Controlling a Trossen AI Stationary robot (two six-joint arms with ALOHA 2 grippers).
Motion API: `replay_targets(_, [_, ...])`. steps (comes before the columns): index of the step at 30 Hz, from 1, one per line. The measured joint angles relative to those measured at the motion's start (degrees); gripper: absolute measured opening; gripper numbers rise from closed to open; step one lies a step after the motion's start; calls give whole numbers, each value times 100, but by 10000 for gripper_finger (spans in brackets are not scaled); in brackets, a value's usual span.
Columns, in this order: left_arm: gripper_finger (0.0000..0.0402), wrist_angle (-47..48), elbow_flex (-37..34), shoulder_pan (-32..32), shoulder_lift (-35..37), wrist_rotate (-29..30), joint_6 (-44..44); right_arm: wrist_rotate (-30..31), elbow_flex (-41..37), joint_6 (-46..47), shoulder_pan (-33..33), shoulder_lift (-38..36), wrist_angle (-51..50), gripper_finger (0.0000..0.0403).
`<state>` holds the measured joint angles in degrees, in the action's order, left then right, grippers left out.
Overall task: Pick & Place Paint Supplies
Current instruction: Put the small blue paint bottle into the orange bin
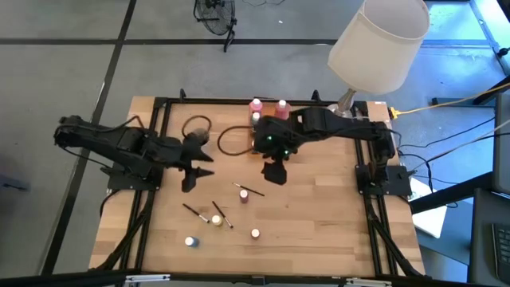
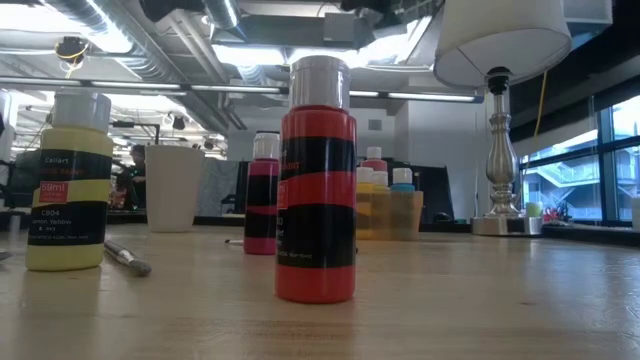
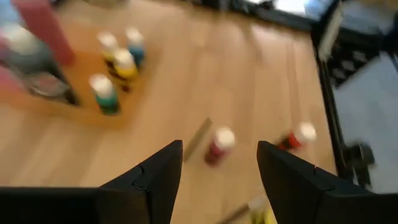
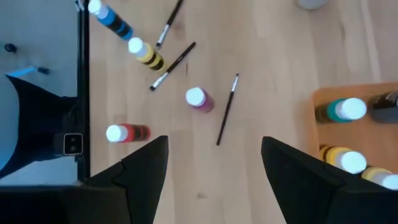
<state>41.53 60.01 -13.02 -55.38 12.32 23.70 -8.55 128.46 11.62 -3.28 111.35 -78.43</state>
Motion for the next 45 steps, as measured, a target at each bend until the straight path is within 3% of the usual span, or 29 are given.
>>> replay_targets(5, [201,397,0,-22,-367,-473,18,224,-2,290,-323,0,-100,262])
replay_targets(11, [200,419,0,-373,-753,-1567,125,367,-246,567,-702,4,-90,262])
replay_targets(22, [194,370,0,-833,-1122,-2851,2046,388,-404,1249,-995,7,150,261])
replay_targets(30, [182,604,0,-1200,-979,-3173,1443,395,-407,1456,-1001,7,1082,261])
replay_targets(37, [178,851,0,-1745,-975,-4370,2942,406,-407,1629,-1227,7,1870,261])
replay_targets(45, [177,448,6,-2396,-975,-4726,4658,400,-407,1807,-1565,7,2372,261])
